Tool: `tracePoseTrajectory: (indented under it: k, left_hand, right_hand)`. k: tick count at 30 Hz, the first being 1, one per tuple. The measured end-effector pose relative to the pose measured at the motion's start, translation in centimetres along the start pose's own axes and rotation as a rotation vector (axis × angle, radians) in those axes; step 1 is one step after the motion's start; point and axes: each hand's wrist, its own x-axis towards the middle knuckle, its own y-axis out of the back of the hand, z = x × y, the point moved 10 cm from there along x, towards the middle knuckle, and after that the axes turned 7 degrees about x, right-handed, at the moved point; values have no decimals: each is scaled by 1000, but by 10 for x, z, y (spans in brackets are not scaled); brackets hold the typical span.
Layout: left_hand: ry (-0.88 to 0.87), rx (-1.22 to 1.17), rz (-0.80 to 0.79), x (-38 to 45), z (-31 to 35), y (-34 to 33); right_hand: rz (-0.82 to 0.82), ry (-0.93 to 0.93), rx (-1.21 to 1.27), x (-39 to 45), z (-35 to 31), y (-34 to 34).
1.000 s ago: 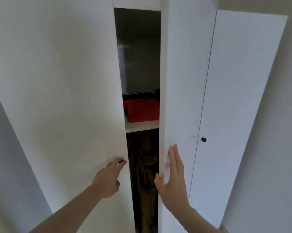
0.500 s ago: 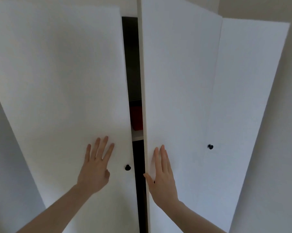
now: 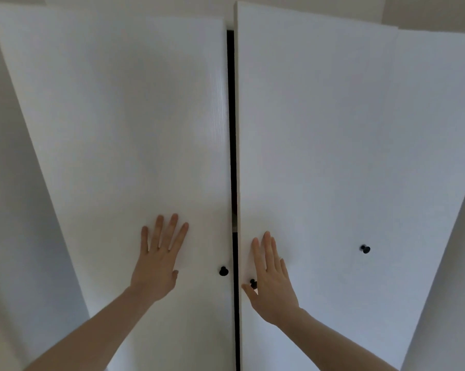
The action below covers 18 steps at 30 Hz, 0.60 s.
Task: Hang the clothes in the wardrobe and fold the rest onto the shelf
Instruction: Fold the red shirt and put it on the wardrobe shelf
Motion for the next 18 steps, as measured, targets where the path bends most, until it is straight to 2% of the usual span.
tracePoseTrajectory:
  k: [13,18]
  left_hand:
    - [3,28,-12,6,-1,-13]
    - [4,48,-73,7,-2,-19]
  right_hand:
    - [-118,-42,-90,26,9,-28]
    - [-89,-39,-59,32,10,-36]
